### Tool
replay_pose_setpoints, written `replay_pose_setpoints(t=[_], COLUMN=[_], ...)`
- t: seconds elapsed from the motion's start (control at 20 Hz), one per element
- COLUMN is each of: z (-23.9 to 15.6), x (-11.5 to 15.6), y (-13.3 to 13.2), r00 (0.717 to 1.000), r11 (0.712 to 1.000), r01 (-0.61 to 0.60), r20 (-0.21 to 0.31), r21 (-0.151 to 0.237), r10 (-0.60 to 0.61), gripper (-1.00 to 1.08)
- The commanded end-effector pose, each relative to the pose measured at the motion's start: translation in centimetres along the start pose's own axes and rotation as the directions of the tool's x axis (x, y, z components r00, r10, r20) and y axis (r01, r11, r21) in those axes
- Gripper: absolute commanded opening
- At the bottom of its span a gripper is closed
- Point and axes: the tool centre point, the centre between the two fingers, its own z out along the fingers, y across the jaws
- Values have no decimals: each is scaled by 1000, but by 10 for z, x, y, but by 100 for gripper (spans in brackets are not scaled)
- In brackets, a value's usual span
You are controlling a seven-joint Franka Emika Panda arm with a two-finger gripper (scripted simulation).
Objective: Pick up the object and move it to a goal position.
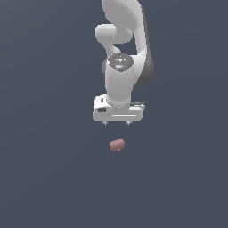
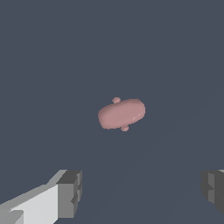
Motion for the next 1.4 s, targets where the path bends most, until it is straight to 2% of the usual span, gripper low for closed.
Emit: replay_pose_setpoints(t=[0.0,0.45,0.8,1.1,1.35], z=[0,-9,-8,-4,2], x=[0,12,12,14,17], y=[0,-5,-5,-4,-4], r00=[1000,999,998,993,977], r11=[1000,1000,999,993,977], r01=[0,-31,-49,-118,-212], r20=[0,-36,-33,-28,-21], r21=[0,5,6,10,14], r10=[0,31,49,119,212], gripper=[100,100,100,100,100])
